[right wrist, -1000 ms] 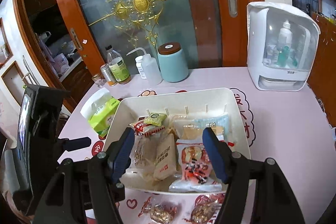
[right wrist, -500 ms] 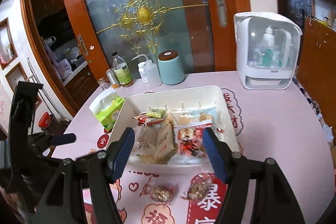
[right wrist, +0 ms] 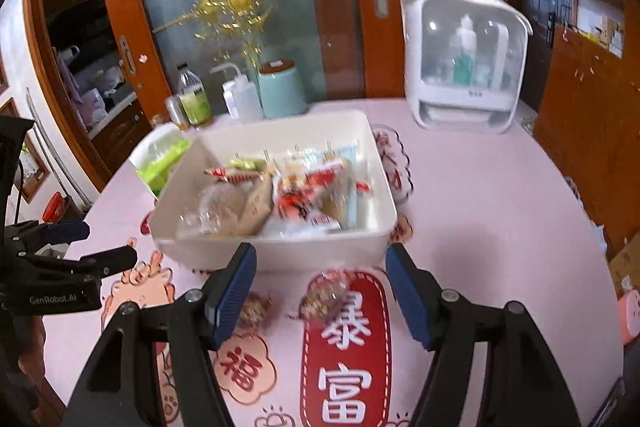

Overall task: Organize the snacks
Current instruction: 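Move both tools back over the two clear seed packets on the table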

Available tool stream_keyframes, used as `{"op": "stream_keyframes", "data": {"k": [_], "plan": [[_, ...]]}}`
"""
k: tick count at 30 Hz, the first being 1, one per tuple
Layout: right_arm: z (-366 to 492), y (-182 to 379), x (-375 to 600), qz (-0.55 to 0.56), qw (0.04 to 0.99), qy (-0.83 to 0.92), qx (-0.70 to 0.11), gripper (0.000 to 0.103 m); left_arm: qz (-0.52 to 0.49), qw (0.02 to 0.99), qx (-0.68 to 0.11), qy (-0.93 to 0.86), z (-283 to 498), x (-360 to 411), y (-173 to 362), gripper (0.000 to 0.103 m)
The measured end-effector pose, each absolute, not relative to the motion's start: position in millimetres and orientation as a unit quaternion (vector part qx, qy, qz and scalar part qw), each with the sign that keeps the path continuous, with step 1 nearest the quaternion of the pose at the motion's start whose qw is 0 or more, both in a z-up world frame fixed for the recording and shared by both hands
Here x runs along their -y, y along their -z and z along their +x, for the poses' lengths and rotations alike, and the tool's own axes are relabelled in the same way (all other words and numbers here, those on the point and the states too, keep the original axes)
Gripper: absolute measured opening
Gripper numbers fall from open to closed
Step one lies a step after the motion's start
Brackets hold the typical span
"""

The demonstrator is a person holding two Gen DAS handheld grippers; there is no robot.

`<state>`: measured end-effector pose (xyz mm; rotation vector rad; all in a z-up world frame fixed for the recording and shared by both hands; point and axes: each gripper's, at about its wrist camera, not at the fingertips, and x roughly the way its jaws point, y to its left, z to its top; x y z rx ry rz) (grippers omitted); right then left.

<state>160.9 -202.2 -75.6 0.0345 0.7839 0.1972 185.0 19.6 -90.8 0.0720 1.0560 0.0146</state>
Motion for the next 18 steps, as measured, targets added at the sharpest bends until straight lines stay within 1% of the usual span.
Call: {"op": "stream_keyframes", "data": {"k": [10, 18], "plan": [[160.4, 119.9, 216.0, 0.016, 0.896, -0.081, -0.436, 0.068, 0.032, 0.84, -0.541, 0.0, 183.3, -3.5, 140.8, 0.088], [173.2, 150.2, 237.2, 0.031, 0.877, -0.084, -0.472, 0.068, 0.013, 0.826, -0.564, -0.006, 192.5, -5.8, 167.0, 0.088]]}}
